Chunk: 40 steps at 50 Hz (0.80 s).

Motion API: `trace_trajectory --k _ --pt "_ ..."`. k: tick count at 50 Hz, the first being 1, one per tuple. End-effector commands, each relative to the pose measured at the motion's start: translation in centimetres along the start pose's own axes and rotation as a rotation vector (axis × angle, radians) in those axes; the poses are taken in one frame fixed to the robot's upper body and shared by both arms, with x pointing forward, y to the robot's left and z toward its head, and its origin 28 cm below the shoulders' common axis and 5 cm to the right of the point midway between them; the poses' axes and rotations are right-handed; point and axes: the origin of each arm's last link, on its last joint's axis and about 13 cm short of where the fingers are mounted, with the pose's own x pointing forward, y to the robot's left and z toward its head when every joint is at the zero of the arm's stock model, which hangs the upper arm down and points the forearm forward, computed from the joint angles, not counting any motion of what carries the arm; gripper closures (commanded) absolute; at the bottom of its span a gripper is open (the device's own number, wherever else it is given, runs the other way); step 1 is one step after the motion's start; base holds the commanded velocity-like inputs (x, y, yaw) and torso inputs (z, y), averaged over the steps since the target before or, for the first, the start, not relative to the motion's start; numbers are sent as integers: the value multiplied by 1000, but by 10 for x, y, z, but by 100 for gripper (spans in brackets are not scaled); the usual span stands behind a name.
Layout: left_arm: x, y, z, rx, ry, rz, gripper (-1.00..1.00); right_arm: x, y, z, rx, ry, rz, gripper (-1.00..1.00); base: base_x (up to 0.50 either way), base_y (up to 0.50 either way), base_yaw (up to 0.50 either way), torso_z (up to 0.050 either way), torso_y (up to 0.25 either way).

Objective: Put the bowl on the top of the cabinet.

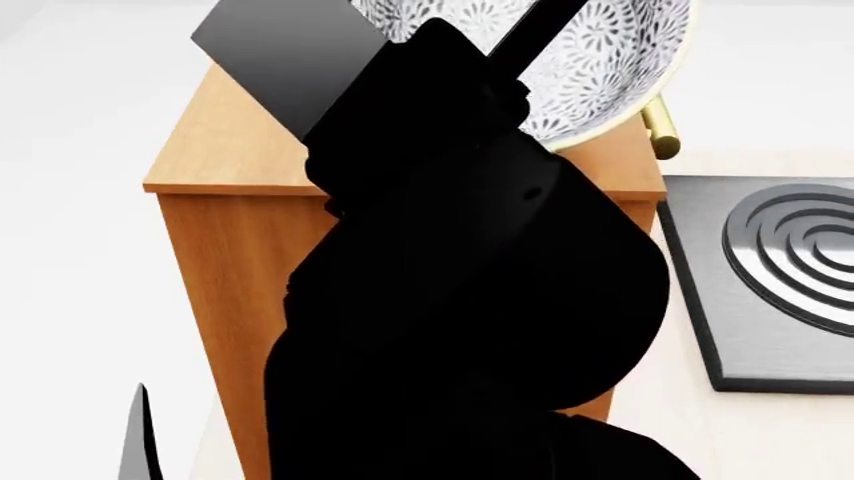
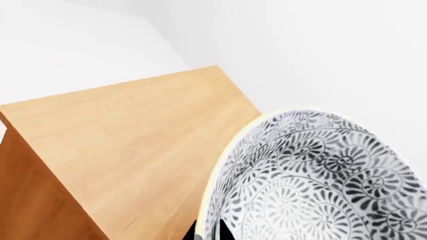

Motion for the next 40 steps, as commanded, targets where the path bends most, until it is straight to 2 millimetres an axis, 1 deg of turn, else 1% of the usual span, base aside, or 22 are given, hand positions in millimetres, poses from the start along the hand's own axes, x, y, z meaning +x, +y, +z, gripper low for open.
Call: trace_trajectory --k 1,3,6,7,19,29,33,36,37,38,40 --pt "0 0 -1 -2 1 0 -100 -2 -1 3 1 -32 29 100 0 0 0 0 0" --pt "0 0 -1 -1 1 0 -100 -2 -1 2 -1 -30 26 100 0 0 0 0 0" --pt "0 0 -1 -1 3 2 -100 -7 -3 2 12 -52 -6 100 0 0 0 0 0" --pt "0 1 -1 -1 3 3 -100 -6 -3 3 8 -50 1 -100 0 0 0 0 0" --pt "-1 0 0 -2 -1 1 -100 -9 -7 6 9 -54 -30 -100 0 0 0 0 0" --pt "-1 0 1 0 -2 2 -100 -15 -19 13 36 -83 -64 -100 0 0 0 0 0" --pt "-1 0 1 -1 -2 3 -100 -23 -30 18 66 -126 -89 -100 0 0 0 0 0" --pt "-1 1 1 -1 -1 4 -100 -33 -41 25 88 -165 -142 -100 0 0 0 0 0" --pt "0 1 0 -1 -1 4 -100 -36 -45 27 101 -178 -153 -100 0 0 0 0 0" --pt "-1 0 0 -1 -1 3 -100 -42 -55 30 134 -208 -168 -100 0 0 0 0 0" --pt "-1 0 0 -1 -1 3 -100 -47 -61 34 145 -231 -174 -100 0 0 0 0 0"
